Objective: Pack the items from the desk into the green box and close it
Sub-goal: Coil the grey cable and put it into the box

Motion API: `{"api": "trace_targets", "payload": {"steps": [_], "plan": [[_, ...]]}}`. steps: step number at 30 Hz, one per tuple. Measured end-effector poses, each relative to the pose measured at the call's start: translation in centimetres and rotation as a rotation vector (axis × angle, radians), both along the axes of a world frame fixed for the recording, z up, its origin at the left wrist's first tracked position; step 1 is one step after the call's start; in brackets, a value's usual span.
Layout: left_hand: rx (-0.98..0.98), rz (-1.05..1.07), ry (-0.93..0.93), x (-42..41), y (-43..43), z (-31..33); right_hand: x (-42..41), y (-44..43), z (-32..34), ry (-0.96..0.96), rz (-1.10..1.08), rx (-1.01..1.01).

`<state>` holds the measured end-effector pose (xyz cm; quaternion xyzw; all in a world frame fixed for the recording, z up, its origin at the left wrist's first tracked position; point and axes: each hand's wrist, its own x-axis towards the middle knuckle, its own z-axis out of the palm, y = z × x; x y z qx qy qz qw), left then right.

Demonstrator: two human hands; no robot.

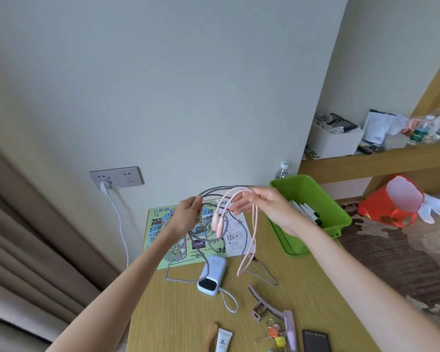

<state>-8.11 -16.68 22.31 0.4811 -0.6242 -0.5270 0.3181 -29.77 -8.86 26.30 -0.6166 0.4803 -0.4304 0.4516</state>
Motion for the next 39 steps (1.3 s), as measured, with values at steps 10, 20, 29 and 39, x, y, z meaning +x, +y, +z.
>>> {"api": "trace_targets", "payload": {"steps": [10,20,29,39], "plan": [[0.259,-0.065,0.140,-3.8,2.0,-2.7,-0.5,0.2,-1.9,-0.191,0.012,0.144],[0.120,-0.041,0.035,-2.3,0.4,-2.2,-5.4,0.8,-1.1,-0.011,-0.187,0.042],[-0.037,-0.029,-0.020,-1.2,-1.1,2.6,-8.1,1.4,-8.7,0.626,-0.308,0.215],[-0.110,-0.055,-0.087,-1.5,0.9,-3.5,-6.6,3.2,-17.9,0.888,-0.395,0.401]]}}
